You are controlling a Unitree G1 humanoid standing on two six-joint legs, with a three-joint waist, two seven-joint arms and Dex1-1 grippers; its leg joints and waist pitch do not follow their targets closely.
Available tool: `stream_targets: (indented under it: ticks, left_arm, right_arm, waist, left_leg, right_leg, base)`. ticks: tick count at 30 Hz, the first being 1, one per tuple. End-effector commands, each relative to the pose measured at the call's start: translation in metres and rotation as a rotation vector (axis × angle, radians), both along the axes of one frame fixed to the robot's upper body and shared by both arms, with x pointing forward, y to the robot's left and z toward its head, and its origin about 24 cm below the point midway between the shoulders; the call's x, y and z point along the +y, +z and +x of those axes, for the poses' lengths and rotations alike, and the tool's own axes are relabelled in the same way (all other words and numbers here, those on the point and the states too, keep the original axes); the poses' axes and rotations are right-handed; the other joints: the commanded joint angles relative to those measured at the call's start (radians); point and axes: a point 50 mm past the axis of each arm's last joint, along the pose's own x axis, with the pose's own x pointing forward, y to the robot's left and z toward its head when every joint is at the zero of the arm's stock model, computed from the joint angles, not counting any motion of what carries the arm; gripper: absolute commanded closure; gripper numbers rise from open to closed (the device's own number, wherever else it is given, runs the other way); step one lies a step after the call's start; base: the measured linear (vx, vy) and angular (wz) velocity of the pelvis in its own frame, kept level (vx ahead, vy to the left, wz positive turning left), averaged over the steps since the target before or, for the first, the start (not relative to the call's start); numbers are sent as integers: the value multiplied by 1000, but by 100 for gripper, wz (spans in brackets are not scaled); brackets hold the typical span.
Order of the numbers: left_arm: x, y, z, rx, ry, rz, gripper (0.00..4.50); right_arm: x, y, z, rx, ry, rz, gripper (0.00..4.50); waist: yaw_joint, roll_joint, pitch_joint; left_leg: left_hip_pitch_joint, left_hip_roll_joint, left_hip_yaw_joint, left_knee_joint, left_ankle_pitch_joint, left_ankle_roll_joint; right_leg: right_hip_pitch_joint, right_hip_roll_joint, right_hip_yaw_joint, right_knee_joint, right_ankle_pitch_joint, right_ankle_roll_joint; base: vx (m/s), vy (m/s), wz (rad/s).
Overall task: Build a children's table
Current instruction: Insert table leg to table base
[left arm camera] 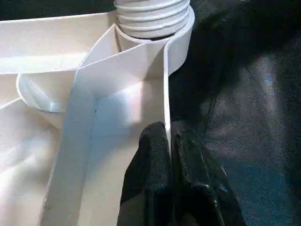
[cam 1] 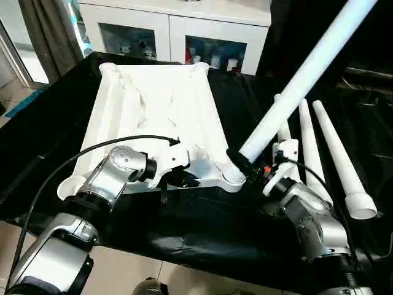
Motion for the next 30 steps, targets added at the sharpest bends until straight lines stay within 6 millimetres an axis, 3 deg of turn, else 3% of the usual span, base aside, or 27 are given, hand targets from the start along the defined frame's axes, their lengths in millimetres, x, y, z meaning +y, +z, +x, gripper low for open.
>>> stream_targets:
  ticks: [1,14,18,26,30]
  left_arm:
    - [4,5,5,-27,20,7,450]
    - [4,5,5,-25,7,15,450]
    - [4,5,3,-18,-5,16,450]
    - [4,5,-1,-7,-46,-3,450]
    - [5,8,-9,31,-127,-36,450]
  right_arm:
    - [-3,-26,-11,98,15,-94,259]
    - [2,-24,-6,91,166,-202,259]
    - [2,-24,-3,113,223,-215,259]
    - [1,-25,4,132,326,-219,259]
    - [1,-31,1,142,442,-276,259]
  waist:
    - [1,21,-66]
    - [-3,16,-64]
    - [-3,13,-65]
    - [-8,9,-62]
    - [-12,8,-65]
  left_leg:
    - [31,75,-38,-84,-362,-40]
    - [30,76,-39,-86,-369,-27]
    - [28,75,-37,-84,-347,-18]
    - [28,77,-37,-84,-354,-12]
    - [24,78,-35,-85,-322,1]
  right_leg:
    - [25,-105,55,-98,-212,-243]
    - [23,-103,55,-103,-273,-227]
    - [25,-105,56,-101,-241,-234]
    - [23,-104,54,-104,-273,-236]
    - [27,-103,53,-98,-214,-251]
  base:
    - [0,0,0]
    - [0,0,0]
    - [0,0,0]
    - [0,0,0]
    - [0,0,0]
